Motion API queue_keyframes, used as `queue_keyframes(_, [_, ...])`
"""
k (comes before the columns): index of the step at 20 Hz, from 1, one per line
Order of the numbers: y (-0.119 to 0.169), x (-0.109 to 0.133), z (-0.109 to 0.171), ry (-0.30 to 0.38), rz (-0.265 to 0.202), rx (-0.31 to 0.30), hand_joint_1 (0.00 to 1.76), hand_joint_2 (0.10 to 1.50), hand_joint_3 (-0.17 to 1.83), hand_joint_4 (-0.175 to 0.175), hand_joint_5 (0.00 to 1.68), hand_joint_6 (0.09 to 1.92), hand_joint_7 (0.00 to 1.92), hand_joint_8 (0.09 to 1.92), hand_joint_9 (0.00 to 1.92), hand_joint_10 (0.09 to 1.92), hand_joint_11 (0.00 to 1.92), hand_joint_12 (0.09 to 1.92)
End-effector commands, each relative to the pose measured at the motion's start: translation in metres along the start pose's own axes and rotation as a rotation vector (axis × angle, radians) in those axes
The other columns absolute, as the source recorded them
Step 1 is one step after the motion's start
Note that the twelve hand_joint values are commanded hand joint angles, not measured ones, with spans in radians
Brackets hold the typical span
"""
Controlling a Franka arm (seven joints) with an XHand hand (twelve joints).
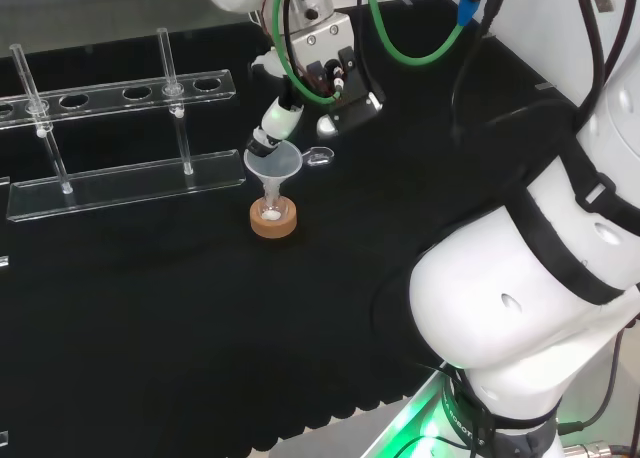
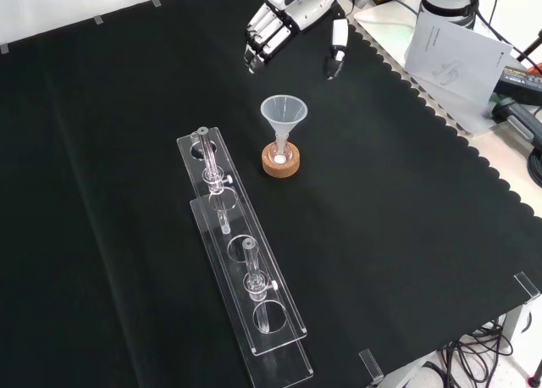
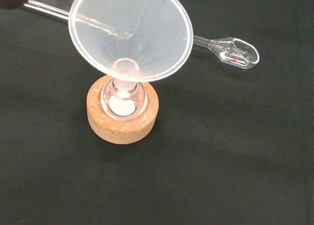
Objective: Remove the funnel from the round-bottom flask.
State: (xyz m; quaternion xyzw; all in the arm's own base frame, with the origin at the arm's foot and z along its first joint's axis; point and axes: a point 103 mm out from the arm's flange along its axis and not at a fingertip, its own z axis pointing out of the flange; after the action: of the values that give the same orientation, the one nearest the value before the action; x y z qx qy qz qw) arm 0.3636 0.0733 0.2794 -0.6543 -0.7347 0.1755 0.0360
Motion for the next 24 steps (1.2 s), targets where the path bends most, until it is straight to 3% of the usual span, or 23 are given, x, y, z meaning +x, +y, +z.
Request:
queue_keyframes(1, [0.001,0.010,0.019,-0.006,0.016,-0.043,0.54,0.66,0.27,-0.053,0.10,0.09,0.00,0.49,0.16,0.81,0.33,1.48])
queue_keyframes(24, [0.025,0.021,0.077,0.021,0.005,-0.005,0.47,0.69,0.16,-0.054,0.05,0.09,0.00,0.27,0.00,0.90,0.25,1.55])
